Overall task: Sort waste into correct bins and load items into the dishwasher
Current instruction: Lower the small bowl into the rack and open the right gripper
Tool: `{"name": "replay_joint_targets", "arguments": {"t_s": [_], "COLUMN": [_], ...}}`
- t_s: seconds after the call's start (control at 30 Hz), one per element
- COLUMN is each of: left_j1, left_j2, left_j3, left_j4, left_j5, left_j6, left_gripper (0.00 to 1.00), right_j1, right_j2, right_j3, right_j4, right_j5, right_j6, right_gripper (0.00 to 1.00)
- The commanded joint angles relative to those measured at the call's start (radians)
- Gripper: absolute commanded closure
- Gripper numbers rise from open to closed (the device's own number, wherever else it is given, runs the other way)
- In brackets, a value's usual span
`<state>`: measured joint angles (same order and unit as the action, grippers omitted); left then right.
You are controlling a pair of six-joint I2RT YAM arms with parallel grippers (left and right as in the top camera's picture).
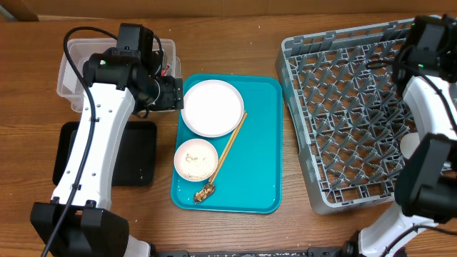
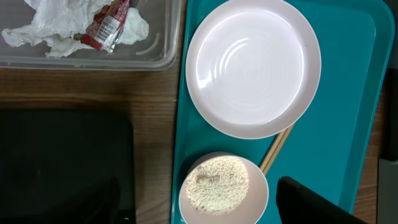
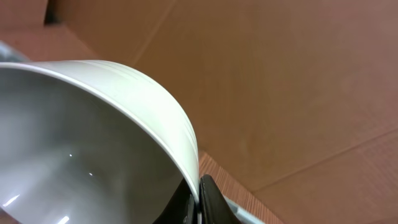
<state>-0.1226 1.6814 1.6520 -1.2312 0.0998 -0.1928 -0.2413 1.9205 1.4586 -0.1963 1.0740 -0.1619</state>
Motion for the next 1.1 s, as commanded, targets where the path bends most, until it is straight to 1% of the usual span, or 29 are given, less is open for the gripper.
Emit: {"name": "replay_joint_targets", "arguments": {"t_s": [0.0, 0.3, 0.5, 0.63, 0.67, 0.7, 0.77, 0.83, 0.93, 1.0, 1.07], "left_j1": [-0.003, -0.003, -0.003, -0.003, -0.003, -0.003, -0.003, -0.003, -0.003, -0.003, -0.003], "left_j2": [-0.008, -0.008, -0.008, -0.008, -0.008, -0.008, -0.008, -0.008, -0.008, -0.008, -0.007], "left_j3": [0.015, 0.015, 0.015, 0.015, 0.015, 0.015, 0.015, 0.015, 0.015, 0.015, 0.015], "left_j4": [0.003, 0.011, 0.013, 0.013, 0.013, 0.013, 0.012, 0.012, 0.012, 0.011, 0.011], "left_j5": [-0.002, -0.002, -0.002, -0.003, -0.003, -0.003, -0.002, -0.002, -0.003, -0.002, -0.003], "left_j6": [-0.026, -0.026, -0.025, -0.025, -0.025, -0.025, -0.025, -0.025, -0.025, -0.025, -0.024], "left_gripper": [0.19, 0.19, 0.18, 0.18, 0.18, 0.18, 0.18, 0.18, 0.18, 0.18, 0.18], "right_j1": [0.013, 0.077, 0.128, 0.163, 0.172, 0.179, 0.195, 0.207, 0.213, 0.213, 0.213], "right_j2": [0.053, 0.076, 0.076, 0.072, 0.069, 0.064, 0.047, 0.016, -0.049, -0.105, -0.169], "right_j3": [0.015, 0.015, 0.015, 0.015, 0.015, 0.015, 0.015, 0.016, 0.016, 0.016, 0.016], "right_j4": [-0.021, -0.209, -0.32, -0.372, -0.383, -0.39, -0.398, -0.405, -0.42, -0.441, -0.47], "right_j5": [0.035, -0.054, -0.116, -0.119, -0.119, -0.119, -0.125, -0.146, -0.233, -0.342, -0.481], "right_j6": [0.039, 0.222, 0.224, 0.223, 0.224, 0.224, 0.223, 0.225, 0.246, 0.246, 0.245], "right_gripper": [0.96, 0.96, 0.95, 0.65, 0.56, 0.5, 0.42, 0.38, 0.29, 0.23, 0.2]}}
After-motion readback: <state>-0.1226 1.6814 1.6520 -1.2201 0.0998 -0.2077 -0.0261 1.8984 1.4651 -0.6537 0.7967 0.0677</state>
